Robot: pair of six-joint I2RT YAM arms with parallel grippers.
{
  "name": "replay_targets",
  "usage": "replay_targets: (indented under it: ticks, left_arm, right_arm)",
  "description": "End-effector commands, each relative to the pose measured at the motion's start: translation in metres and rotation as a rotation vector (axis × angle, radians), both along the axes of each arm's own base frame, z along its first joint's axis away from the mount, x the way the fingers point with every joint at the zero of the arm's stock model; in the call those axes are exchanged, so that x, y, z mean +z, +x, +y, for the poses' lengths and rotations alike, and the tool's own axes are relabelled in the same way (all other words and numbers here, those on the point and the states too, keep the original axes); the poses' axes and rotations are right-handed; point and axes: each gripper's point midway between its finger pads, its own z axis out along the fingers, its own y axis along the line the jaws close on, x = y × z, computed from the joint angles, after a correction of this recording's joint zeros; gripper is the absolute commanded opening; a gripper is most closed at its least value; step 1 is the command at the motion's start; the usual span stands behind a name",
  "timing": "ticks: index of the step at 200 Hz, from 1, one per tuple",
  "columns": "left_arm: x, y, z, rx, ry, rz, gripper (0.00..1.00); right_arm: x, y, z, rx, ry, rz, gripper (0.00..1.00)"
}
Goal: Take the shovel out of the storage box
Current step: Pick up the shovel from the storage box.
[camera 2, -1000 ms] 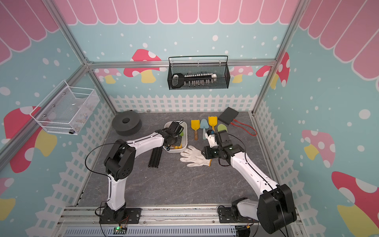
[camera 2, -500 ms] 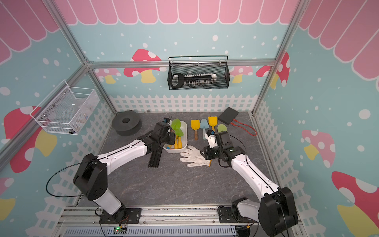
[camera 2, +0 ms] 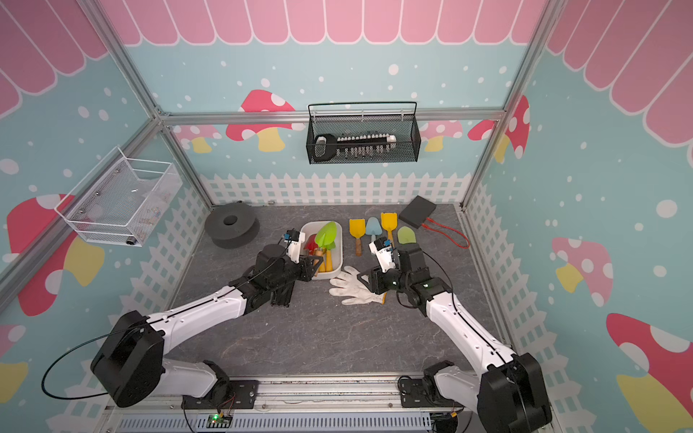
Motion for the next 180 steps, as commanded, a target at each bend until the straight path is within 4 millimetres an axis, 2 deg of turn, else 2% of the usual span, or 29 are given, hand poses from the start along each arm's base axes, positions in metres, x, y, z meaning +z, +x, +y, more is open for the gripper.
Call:
replay_targets:
  ticks: [1,74,127,180]
  left_arm:
    - [0.042,-0.012,-0.02,-0.133,-0.145,-0.125,0.0]
    - [0.068,-0.025,-0.041,-0.248,-0.341,-0.102,0.0]
    - [0.097,-0.027,-0.048,-0.269,-0.485,-0.086,0.0]
    - [0.113,-0.036,-0.053,-0.3,-0.512,-0.097,0.0]
  right_arm:
    - [0.023,-0.002,0.016,0.066,0.116,-0.068,0.45]
    - [0.045,-0.008,0.036,0.129,0.265,-0.127,0.56]
    - [0.057,-0.012,0.053,0.168,0.315,-0.134,0.51]
    - [0.073,-0.011,0.071,0.199,0.375,-0.106,0.5]
